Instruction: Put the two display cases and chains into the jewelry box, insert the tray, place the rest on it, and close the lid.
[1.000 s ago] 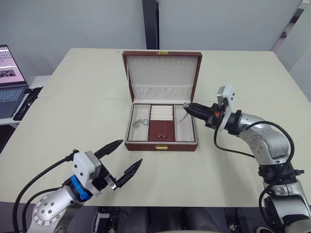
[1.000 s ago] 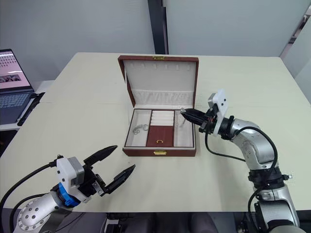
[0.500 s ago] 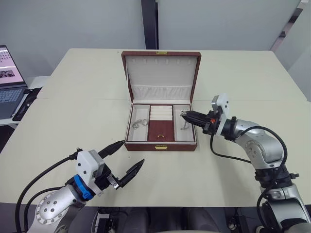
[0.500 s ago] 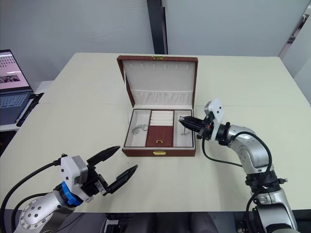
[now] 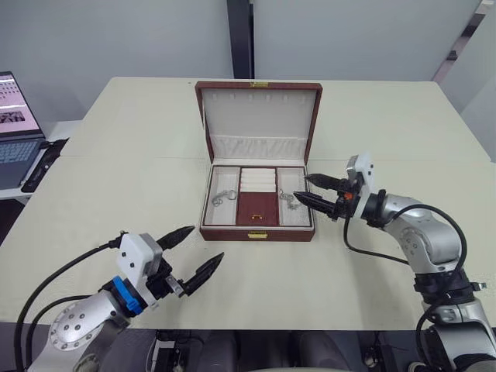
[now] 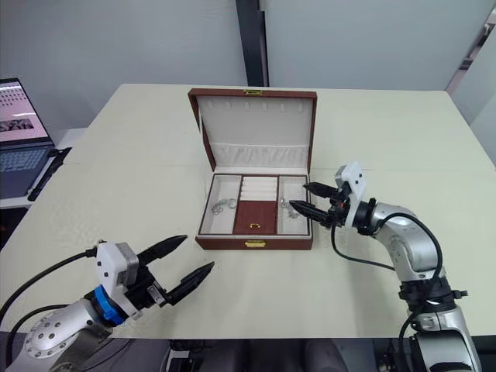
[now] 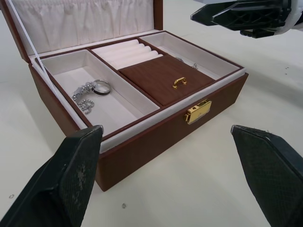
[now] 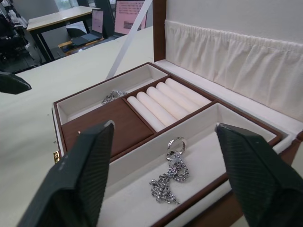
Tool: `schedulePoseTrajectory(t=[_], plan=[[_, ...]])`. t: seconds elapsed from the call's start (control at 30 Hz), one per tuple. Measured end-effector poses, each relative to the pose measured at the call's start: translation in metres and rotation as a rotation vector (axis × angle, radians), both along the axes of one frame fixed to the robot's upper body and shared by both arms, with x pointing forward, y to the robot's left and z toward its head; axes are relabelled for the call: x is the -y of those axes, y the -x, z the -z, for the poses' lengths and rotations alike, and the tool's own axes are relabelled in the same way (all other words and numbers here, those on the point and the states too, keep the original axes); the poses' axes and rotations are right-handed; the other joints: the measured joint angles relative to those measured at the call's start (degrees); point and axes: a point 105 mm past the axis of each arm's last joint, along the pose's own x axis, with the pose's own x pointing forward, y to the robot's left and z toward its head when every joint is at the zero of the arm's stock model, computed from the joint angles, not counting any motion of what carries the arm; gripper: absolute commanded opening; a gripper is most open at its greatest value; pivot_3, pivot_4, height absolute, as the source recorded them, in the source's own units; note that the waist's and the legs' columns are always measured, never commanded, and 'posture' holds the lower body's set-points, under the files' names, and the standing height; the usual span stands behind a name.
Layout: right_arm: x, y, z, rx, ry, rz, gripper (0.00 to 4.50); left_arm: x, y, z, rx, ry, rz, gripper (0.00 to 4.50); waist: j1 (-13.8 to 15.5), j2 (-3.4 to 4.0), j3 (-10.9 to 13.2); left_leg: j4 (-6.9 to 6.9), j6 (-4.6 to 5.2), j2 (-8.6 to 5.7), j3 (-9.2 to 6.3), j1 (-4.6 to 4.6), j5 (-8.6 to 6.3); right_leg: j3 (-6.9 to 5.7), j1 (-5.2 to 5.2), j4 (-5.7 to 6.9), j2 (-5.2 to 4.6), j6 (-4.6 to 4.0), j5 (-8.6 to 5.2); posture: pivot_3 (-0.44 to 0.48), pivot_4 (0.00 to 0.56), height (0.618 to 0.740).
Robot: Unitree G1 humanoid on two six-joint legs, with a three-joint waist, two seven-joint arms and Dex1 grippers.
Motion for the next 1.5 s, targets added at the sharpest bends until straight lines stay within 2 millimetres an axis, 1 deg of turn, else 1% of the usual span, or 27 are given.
schedulePoseTrajectory(t=[0.07,0.17,0.27,0.37,0.47,0.53,0.63,0.83,0.97,1.33,1.43,1.5], plan=[[0.012,0.002,0.0,0.001,0.031,0.009,4.47,-0.013,-0.005,0.0,-0.023,-0.021,-0.014,4.5,0.1,0.01,0.0,-0.01,0.0,0.0,-0.01,-0.01,0.0,-0.02,-0.01,-0.01,0.0,0.0,0.0,0.0,0.15,0.74],[0.034,0.005,0.0,0.008,0.081,0.039,4.47,-0.041,-0.017,-0.002,-0.058,-0.042,-0.076,4.5,0.1,0.01,0.0,0.0,0.0,-0.01,-0.02,-0.02,0.0,-0.03,-0.02,-0.02,-0.01,0.0,0.0,0.0,0.15,0.74],[0.062,0.011,0.0,0.017,0.139,0.084,4.47,-0.071,-0.03,-0.006,-0.082,-0.065,-0.134,4.5,0.1,-0.01,0.0,-0.01,0.0,-0.02,-0.01,-0.04,0.0,-0.04,-0.02,-0.07,-0.01,0.0,0.0,0.0,0.15,0.74],[0.092,0.015,0.003,0.007,0.181,0.153,4.47,-0.097,-0.037,-0.004,-0.124,-0.082,-0.193,4.5,0.1,-0.01,0.1,-0.04,0.01,-0.03,0.03,-0.05,0.0,-0.01,-0.03,-0.13,-0.02,0.0,0.0,0.0,0.15,0.74],[0.116,0.022,0.005,-0.005,0.22,0.206,4.47,-0.113,-0.044,-0.006,-0.129,-0.102,-0.225,4.5,0.1,-0.04,0.1,-0.05,0.0,0.01,0.04,-0.08,0.0,-0.01,-0.08,-0.12,-0.02,0.0,0.0,0.0,0.15,0.74],[0.138,0.028,0.009,-0.025,0.254,0.26,4.47,-0.129,-0.045,-0.008,-0.133,-0.134,-0.254,4.5,0.1,-0.04,0.1,-0.1,0.0,0.01,0.07,-0.08,0.0,0.01,-0.09,-0.12,-0.01,0.0,0.0,0.0,0.15,0.74],[0.157,0.035,0.013,-0.04,0.299,0.314,4.47,-0.147,-0.045,-0.009,-0.144,-0.165,-0.284,4.5,-0.2,-0.03,0.1,-0.1,0.0,0.03,0.17,-0.05,0.0,0.07,-0.12,-0.09,-0.02,0.0,0.0,0.0,0.15,0.74],[0.169,0.038,0.019,-0.043,0.321,0.355,4.47,-0.17,-0.045,-0.006,-0.171,-0.187,-0.321,4.5,-0.1,-0.03,0.1,-0.09,0.0,0.03,0.17,-0.03,0.0,0.07,-0.13,-0.02,-0.03,0.0,0.0,0.0,0.15,0.74],[0.17,0.038,0.02,-0.043,0.327,0.358,4.47,-0.175,-0.047,-0.008,-0.163,-0.187,-0.329,4.5,-0.1,-0.03,0.1,-0.09,0.0,0.02,0.17,-0.05,0.0,0.07,-0.13,-0.03,-0.05,0.0,0.0,0.0,0.15,0.74],[0.171,0.039,0.021,-0.05,0.333,0.362,4.47,-0.176,-0.05,-0.011,-0.146,-0.199,-0.332,4.5,-0.1,-0.03,0.1,-0.09,0.0,0.03,0.17,-0.06,0.0,0.07,-0.14,0.0,-0.05,-0.01,0.0,0.0,0.15,0.74],[0.166,0.035,0.019,-0.045,0.303,0.37,4.47,-0.172,-0.056,-0.018,-0.117,-0.189,-0.337,4.5,-0.1,-0.03,0.1,-0.07,-0.01,0.03,0.16,-0.05,0.0,0.07,-0.14,0.04,-0.05,0.0,0.01,0.0,0.15,0.74],[0.157,0.03,0.014,-0.024,0.259,0.364,4.08,-0.166,-0.06,-0.02,-0.103,-0.177,-0.33,4.11,-0.1,-0.03,0.1,-0.06,-0.01,0.03,0.18,-0.04,0.01,0.08,-0.15,0.09,-0.05,0.0,0.01,0.0,0.15,0.74]])
